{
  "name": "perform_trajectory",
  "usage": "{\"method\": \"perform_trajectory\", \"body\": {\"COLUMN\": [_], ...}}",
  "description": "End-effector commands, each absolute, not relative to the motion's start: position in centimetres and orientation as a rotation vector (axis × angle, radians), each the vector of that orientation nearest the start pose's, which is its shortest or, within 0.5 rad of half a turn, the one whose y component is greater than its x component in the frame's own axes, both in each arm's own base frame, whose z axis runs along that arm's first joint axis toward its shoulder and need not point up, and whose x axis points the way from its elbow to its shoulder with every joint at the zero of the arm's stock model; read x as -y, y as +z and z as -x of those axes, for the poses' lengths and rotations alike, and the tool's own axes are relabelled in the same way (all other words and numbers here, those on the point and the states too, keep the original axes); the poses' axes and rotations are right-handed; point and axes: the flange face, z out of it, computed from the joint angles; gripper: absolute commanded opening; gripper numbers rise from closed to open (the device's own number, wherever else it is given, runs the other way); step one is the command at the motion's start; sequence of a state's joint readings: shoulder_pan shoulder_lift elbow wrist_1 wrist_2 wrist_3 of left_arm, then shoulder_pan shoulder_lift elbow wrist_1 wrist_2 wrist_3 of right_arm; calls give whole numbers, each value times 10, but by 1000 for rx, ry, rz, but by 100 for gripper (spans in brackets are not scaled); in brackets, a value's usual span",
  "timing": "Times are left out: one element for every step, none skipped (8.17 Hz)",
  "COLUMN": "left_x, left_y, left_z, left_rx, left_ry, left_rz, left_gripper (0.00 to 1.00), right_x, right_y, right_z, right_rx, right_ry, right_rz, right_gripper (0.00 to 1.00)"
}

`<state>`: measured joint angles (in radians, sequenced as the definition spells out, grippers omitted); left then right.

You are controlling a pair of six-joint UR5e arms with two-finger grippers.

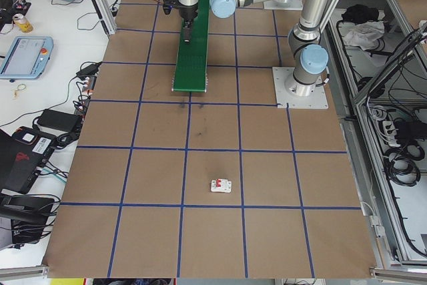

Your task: Move button from left to right

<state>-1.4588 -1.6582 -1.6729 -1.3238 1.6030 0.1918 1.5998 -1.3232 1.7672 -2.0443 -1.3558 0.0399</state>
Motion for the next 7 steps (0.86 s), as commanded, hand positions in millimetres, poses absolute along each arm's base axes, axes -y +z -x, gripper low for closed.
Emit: {"method": "perform_trajectory", "body": {"left_x": [539,539,540,539,540,540,540], "left_y": [419,418,418,416,417,417,417], "left_z": [70,70,71,70,70,70,70], "left_rx": [-3097,-3098,-3102,-3098,-3100,-3100,-3098], "left_ry": [-82,-79,-81,-75,-77,-77,-77], "left_rz": [-122,-122,-123,-122,-122,-122,-125], "left_gripper": [100,100,100,100,100,100,100], "right_x": [559,561,564,564,563,562,564], "right_y": [293,281,266,266,261,260,265], "right_z": [-180,-179,-172,-171,-171,-170,-168], "right_rx": [-2967,-2982,-3046,-3055,-3056,-3056,-3058], "right_ry": [-9,21,54,59,88,113,103], "right_rz": [-3,6,37,44,48,72,101], "right_gripper": [99,91,72,59,44,21,11]}}
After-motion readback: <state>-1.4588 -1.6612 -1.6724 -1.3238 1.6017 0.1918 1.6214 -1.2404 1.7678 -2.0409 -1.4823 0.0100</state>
